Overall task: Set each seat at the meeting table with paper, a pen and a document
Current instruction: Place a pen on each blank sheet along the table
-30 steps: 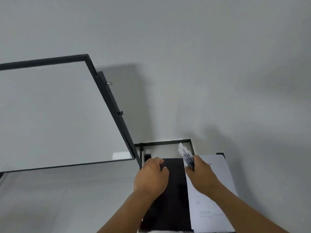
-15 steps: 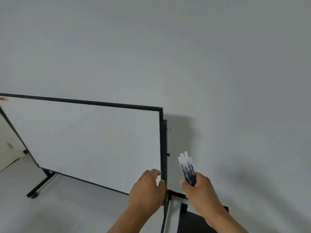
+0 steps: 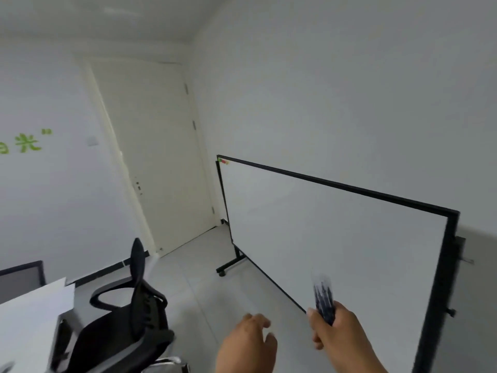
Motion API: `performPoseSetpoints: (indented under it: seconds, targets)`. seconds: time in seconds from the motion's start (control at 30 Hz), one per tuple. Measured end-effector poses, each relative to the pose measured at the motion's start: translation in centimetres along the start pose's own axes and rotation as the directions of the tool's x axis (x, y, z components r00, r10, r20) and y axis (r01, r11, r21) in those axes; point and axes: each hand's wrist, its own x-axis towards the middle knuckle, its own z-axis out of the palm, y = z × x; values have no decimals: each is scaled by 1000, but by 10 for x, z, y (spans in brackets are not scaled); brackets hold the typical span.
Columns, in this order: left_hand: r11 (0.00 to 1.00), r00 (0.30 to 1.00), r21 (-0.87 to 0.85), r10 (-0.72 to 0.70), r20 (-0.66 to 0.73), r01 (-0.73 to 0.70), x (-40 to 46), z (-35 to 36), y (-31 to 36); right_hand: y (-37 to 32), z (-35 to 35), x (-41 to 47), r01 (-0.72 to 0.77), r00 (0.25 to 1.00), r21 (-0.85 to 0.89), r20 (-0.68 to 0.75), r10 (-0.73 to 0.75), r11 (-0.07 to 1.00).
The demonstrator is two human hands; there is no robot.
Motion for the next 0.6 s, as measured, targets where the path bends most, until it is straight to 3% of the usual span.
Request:
performPoseSetpoints:
  seconds: [0.13, 0.3, 0.6]
  targets:
    - [996, 991, -17, -94, -90, 93, -7, -44, -58, -43, 64, 2, 81, 987, 21, 139, -83, 997]
    - [984, 964, -70, -176, -197, 165, -5, -93, -119, -95, 137, 2, 167, 968, -23, 194, -160, 986]
    - [951, 923, -207, -279, -266, 228, 27, -162, -231, -176, 263, 10, 280, 928, -74, 277, -250, 957]
